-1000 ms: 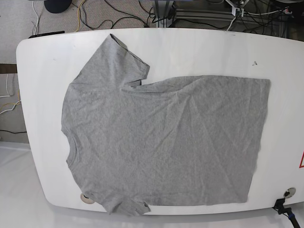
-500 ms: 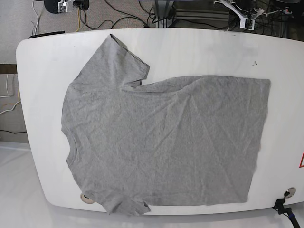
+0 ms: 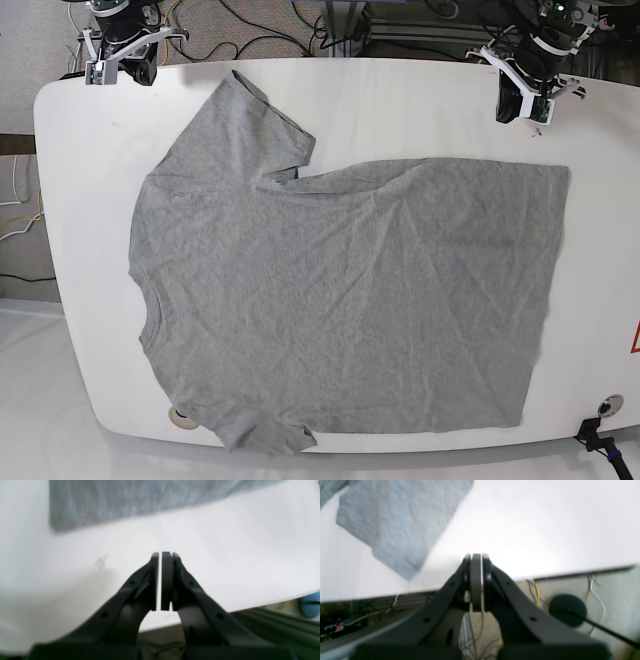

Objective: Fold the T-shirt properly
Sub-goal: 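Move left gripper to the grey shirt's hem corner, right toward sleeve, then lower the open left gripper onto the hem corner edge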

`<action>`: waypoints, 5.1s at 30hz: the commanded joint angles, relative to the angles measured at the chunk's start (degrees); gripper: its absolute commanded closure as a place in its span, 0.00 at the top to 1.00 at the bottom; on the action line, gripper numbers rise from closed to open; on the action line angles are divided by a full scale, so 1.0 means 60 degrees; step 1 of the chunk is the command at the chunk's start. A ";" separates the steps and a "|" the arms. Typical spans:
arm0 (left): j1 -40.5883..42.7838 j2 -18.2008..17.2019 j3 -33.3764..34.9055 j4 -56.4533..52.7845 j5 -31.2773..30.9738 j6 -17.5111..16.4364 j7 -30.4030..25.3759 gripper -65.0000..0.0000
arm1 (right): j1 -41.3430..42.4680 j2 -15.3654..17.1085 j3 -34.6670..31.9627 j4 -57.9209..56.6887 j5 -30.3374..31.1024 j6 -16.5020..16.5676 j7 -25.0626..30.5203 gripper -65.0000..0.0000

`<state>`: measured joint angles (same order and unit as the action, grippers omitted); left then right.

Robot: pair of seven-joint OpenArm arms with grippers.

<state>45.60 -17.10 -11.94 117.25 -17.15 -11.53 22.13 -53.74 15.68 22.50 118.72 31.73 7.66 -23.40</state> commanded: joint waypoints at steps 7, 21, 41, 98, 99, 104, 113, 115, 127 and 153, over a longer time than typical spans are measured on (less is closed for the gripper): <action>-0.1305 0.0059 -0.1609 -0.1505 -0.2297 0.0107 0.0848 0.00 | 0.0740 -0.0047 -0.0158 0.0012 -0.0148 -0.0367 -0.0710 0.00; -0.2576 0.0172 -0.3066 -0.3581 -0.4533 -0.0135 0.1095 0.34 | 0.1129 -0.0103 -0.0514 -0.0092 -0.0411 -0.0359 -0.0942 0.00; -0.3502 -0.0837 -0.3074 -0.5989 -0.7464 -0.1066 0.1652 0.47 | 0.1099 -0.0037 -0.0533 -0.0313 -0.0143 -0.0204 -0.0953 0.10; -0.4864 -0.0503 -0.2352 -0.5924 -0.6843 -0.1894 0.1205 0.00 | 0.2385 -0.0035 -0.0290 0.0209 -0.1049 0.0275 -0.2525 0.00; -0.4883 -0.0523 -0.2392 -0.5919 -0.6826 -0.1901 0.1203 0.00 | 0.2483 -0.0015 -0.0266 0.0130 -0.1020 0.0333 -0.2539 0.00; -0.4920 -0.0535 -0.2535 -0.5868 -0.6637 -0.1873 0.1164 0.00 | 0.3047 -0.0030 -0.0227 -0.0262 -0.0933 0.0734 -0.2611 0.00; -0.4915 -0.0561 -0.2526 -0.5833 -0.6517 -0.1943 0.1260 0.00 | 0.3967 -0.0040 -0.0090 -0.1085 -0.0534 0.1136 -0.3116 0.00; -0.4908 -0.0585 -0.2529 -0.5769 -0.6515 -0.1956 0.1308 0.00 | 0.4035 -0.0026 -0.0086 -0.1183 -0.0539 0.1156 -0.3226 0.00; -0.4535 -0.1062 -0.2513 -0.5843 -0.6628 -0.2128 0.2334 0.18 | 0.3834 -0.0043 0.0250 -0.0963 -0.0543 0.1356 -0.3576 0.00; -0.5269 -0.1338 -0.2559 -0.6714 -0.6725 -0.2610 0.2776 0.27 | 0.3639 -0.0125 0.0084 -0.0940 -0.0668 0.1397 -0.3427 0.00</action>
<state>14.44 -23.86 -26.74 76.12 -56.23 -26.65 39.59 -31.53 14.26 22.92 111.96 27.24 15.73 -45.41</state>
